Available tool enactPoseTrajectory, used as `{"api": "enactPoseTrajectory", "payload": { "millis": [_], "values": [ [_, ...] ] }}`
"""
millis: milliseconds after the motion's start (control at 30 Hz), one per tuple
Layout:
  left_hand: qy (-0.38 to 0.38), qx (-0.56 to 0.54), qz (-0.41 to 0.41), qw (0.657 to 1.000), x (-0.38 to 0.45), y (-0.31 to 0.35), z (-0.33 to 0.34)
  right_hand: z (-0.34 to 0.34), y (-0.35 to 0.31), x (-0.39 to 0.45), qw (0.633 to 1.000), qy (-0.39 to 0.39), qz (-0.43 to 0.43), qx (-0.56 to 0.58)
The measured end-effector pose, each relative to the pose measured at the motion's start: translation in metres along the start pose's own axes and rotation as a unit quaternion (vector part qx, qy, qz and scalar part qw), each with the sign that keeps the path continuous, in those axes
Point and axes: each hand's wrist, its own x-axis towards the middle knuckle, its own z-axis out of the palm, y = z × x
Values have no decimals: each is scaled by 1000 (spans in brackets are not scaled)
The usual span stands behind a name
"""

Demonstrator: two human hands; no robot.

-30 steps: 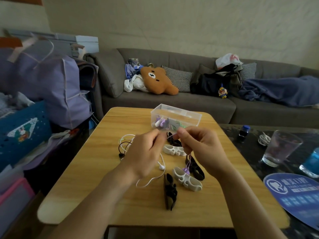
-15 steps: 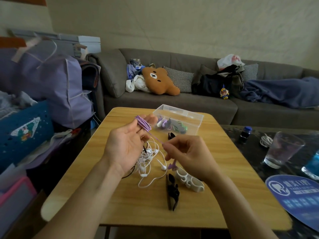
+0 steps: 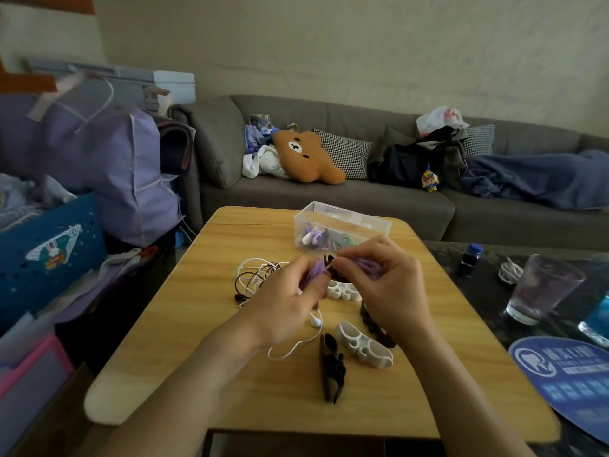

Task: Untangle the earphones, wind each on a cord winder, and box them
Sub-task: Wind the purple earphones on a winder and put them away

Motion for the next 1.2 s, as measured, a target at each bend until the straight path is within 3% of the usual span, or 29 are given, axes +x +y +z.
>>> {"api": "enactPoseTrajectory", "payload": {
  "millis": [100, 233, 333, 467, 633, 867, 1200],
  "values": [
    [-2, -9, 2, 1000, 1, 2, 8, -3, 3, 1, 999, -3, 36, 28],
    [21, -186, -28, 982, 3, 7, 13, 6, 8, -2, 986, -66, 133, 72],
    [79, -271, -66, 957, 6, 11, 17, 19, 10, -8, 968, -120, 165, 146],
    [166, -334, -123, 920, 10, 11, 9, 37, 2, -13, 952, -129, 184, 209],
    [188, -433, -146, 869, 8, 5, -1, 50, 0, -19, 991, -99, 69, 52],
    [171, -508, -116, 836, 4, 7, -7, 56, -14, -24, 995, -11, -99, -1],
    [231, -520, -166, 806, 4, 16, 1, 58, -14, -27, 984, 7, -154, -90]
  ]
}}
